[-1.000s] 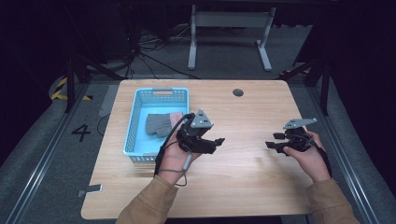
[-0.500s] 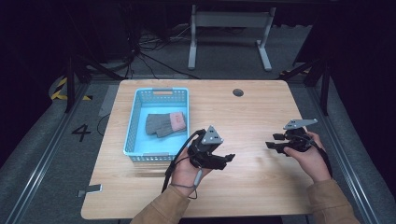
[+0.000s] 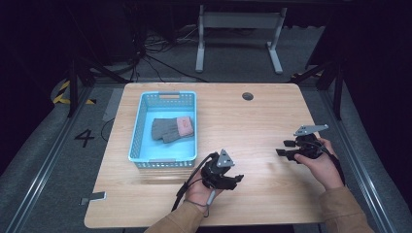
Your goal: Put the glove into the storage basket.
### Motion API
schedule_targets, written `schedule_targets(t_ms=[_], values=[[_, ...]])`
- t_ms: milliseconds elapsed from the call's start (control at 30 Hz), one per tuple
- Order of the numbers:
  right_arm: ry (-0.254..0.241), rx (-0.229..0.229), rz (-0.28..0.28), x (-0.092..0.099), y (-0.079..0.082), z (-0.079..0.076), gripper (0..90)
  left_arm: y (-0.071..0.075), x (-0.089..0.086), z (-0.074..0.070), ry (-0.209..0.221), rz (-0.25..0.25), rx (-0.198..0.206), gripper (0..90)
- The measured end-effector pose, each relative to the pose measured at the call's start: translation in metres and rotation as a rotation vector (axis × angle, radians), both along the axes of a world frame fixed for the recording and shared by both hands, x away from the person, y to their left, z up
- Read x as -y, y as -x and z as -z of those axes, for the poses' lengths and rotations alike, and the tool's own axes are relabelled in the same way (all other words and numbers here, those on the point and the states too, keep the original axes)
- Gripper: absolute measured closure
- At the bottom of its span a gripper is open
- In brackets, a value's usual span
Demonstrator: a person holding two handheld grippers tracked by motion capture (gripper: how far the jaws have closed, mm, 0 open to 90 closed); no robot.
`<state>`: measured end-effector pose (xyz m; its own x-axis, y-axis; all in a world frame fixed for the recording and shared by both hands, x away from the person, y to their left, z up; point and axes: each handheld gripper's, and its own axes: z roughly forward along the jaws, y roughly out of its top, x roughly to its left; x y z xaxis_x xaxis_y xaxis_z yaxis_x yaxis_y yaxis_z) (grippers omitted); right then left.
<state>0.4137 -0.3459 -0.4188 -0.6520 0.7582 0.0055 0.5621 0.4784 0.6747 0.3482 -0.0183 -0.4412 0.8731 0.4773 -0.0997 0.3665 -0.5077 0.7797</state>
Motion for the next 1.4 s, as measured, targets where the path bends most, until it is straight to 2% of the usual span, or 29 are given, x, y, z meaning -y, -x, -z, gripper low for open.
schedule_targets(t_ms=[100, 167, 233, 300, 400, 467, 567, 933, 1033, 1067, 1133, 1167, 1200, 1300, 1400], values=[[0.006, -0.003, -0.006, -0.001, 0.000, 0.002, 46.2, 0.000, 0.003, 0.015, -0.010, -0.002, -0.037, 39.9], [0.004, -0.003, -0.011, -0.001, 0.000, 0.003, 46.1, 0.001, 0.004, 0.017, -0.011, -0.006, -0.037, 39.4], [0.010, -0.002, -0.011, -0.001, -0.001, 0.005, 46.0, 0.002, 0.006, 0.019, -0.025, -0.002, -0.013, 39.3], [0.018, 0.023, -0.029, -0.003, -0.001, 0.010, 46.3, 0.003, 0.006, 0.022, -0.022, -0.002, -0.002, 39.2], [0.022, 0.052, -0.062, -0.007, 0.000, 0.018, 46.3, 0.003, 0.006, 0.023, -0.016, -0.008, 0.007, 38.7], [0.028, 0.051, -0.073, -0.008, 0.000, 0.023, 46.7, 0.003, 0.005, 0.023, -0.005, -0.013, 0.002, 38.4], [0.025, 0.047, -0.084, -0.009, 0.001, 0.028, 46.6, 0.002, 0.005, 0.023, -0.012, -0.011, 0.000, 37.8], [0.030, 0.035, -0.104, -0.017, 0.005, 0.031, 46.2, 0.002, 0.006, 0.021, -0.015, -0.008, 0.005, 37.8], [0.019, 0.019, -0.114, -0.019, 0.007, 0.029, 51.3, 0.003, 0.006, 0.021, -0.011, -0.007, 0.003, 37.9], [0.001, -0.031, -0.118, -0.022, 0.009, 0.026, 56.8, 0.003, 0.006, 0.019, -0.011, -0.004, 0.006, 38.0], [-0.025, -0.074, -0.142, -0.024, 0.012, 0.021, 63.4, 0.003, 0.006, 0.018, -0.011, -0.003, 0.003, 38.0], [-0.025, -0.074, -0.142, -0.024, 0.012, 0.021, 63.4, 0.003, 0.006, 0.018, -0.011, -0.003, 0.003, 38.0], [-0.027, -0.077, -0.173, -0.027, 0.014, 0.019, 68.7, 0.003, 0.006, 0.017, -0.013, 0.001, 0.002, 38.0], [-0.006, -0.078, -0.192, -0.031, 0.016, 0.018, 74.3, 0.004, 0.007, 0.017, -0.014, 0.002, -0.001, 38.0], [0.010, -0.066, -0.203, -0.034, 0.017, 0.019, 73.8, 0.004, 0.007, 0.015, -0.018, 0.008, 0.002, 37.7]])
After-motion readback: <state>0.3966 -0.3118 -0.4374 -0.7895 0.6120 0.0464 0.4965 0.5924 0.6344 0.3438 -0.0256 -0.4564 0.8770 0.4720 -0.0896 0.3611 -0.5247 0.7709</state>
